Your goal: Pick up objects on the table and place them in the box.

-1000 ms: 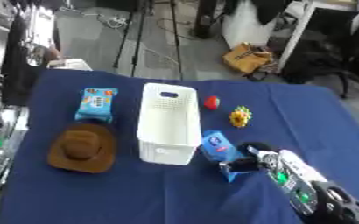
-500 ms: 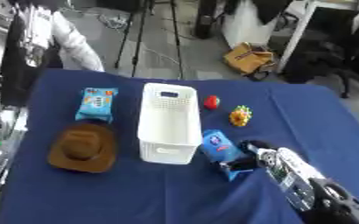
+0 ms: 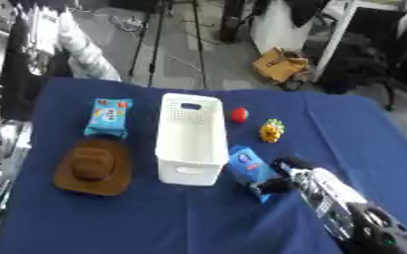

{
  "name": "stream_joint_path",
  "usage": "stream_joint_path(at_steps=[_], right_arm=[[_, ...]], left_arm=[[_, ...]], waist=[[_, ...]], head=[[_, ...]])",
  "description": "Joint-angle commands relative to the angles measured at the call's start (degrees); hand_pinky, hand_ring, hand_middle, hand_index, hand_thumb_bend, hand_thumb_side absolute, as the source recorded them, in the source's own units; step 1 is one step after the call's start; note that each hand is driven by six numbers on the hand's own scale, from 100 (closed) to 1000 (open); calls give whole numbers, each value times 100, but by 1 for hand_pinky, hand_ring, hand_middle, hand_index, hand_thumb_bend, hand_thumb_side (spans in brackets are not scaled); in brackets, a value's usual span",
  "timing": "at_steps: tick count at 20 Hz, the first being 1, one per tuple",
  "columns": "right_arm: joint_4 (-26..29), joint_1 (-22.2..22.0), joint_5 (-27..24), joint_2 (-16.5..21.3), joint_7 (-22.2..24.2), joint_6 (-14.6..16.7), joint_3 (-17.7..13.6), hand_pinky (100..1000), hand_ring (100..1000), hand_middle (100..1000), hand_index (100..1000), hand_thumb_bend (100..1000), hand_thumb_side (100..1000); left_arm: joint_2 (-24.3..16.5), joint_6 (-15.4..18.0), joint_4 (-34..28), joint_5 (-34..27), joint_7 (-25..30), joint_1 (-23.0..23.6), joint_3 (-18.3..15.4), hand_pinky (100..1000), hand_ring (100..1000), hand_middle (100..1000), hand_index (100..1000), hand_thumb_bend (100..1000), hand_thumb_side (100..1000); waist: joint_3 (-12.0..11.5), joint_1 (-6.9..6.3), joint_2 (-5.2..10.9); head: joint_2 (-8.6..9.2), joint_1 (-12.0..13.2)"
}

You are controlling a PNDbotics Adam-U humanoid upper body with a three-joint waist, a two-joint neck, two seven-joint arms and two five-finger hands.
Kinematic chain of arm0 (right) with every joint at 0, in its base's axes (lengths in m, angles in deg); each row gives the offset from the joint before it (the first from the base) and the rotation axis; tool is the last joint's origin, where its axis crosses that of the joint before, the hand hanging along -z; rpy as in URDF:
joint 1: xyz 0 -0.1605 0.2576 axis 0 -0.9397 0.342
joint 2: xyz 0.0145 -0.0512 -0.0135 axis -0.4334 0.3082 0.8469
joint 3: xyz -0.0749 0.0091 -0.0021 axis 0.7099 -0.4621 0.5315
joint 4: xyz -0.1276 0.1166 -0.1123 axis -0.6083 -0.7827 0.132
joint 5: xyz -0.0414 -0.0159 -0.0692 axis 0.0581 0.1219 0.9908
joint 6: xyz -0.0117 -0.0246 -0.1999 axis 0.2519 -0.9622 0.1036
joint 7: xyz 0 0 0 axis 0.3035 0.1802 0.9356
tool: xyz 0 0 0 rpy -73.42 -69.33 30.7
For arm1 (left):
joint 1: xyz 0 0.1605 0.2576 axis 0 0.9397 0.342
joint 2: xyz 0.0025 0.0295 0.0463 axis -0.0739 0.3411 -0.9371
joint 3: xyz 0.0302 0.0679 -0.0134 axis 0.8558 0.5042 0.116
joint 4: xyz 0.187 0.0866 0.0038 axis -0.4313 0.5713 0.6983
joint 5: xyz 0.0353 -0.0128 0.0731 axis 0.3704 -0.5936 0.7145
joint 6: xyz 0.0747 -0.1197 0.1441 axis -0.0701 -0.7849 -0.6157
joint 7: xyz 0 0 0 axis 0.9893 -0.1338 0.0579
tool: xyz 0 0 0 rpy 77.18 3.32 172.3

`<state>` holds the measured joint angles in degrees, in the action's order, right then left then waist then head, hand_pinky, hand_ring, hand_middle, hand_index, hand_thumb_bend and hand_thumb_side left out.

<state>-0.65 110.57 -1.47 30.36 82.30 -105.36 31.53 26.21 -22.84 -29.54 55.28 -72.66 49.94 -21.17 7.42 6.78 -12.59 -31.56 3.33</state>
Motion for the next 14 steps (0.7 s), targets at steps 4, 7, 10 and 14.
stream_joint_path(at_steps=[4, 7, 10, 14], right_arm=[[-62, 62, 295, 115, 180, 97, 38, 894, 988, 737, 928, 593, 598], [-88, 71, 376, 107, 287, 124, 38, 895, 990, 735, 928, 602, 580], [-95, 74, 402, 97, 354, 140, 24, 892, 989, 716, 892, 584, 576], [-76, 95, 397, 102, 358, 136, 13, 882, 976, 630, 800, 526, 573]], left_arm=[[-44, 3, -83, -16, 12, -104, -17, 1000, 1000, 929, 1000, 100, 993], [-36, 0, -83, -32, 11, -106, -17, 1000, 1000, 929, 1000, 100, 995], [-30, 2, -83, -54, 23, -110, -12, 1000, 1000, 929, 1000, 100, 996], [-31, -4, -83, -63, 27, -114, -19, 1000, 1000, 928, 1000, 100, 991]], waist=[[22, -31, 88], [20, -31, 88], [17, -37, 88], [11, -38, 93]], head=[[-28, 6], [-27, -1], [-29, -8], [-30, -11]])
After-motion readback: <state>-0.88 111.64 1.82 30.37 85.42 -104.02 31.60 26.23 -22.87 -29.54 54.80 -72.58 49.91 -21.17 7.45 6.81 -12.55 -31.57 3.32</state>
